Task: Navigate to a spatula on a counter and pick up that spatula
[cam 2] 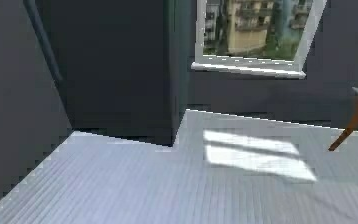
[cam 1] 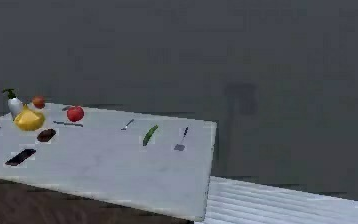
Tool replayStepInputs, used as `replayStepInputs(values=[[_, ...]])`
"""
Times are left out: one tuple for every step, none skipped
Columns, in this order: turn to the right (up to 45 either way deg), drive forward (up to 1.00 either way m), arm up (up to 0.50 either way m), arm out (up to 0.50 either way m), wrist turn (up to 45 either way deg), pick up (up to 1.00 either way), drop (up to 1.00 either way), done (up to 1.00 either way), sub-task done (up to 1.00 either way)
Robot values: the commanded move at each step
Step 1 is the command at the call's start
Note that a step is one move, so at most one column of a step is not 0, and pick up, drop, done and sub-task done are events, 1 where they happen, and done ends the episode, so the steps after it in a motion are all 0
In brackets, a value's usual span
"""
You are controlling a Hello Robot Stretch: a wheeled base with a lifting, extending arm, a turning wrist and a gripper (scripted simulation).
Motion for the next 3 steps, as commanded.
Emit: replayStepInputs(values=[[-45.0,0.00,0.00,0.00,0.0,0.00,0.00,0.00,0.00],[-39.0,0.00,0.00,0.00,0.0,0.00,0.00,0.00,0.00],[-3.0,0.00,0.00,0.00,0.0,0.00,0.00,0.00,0.00]])
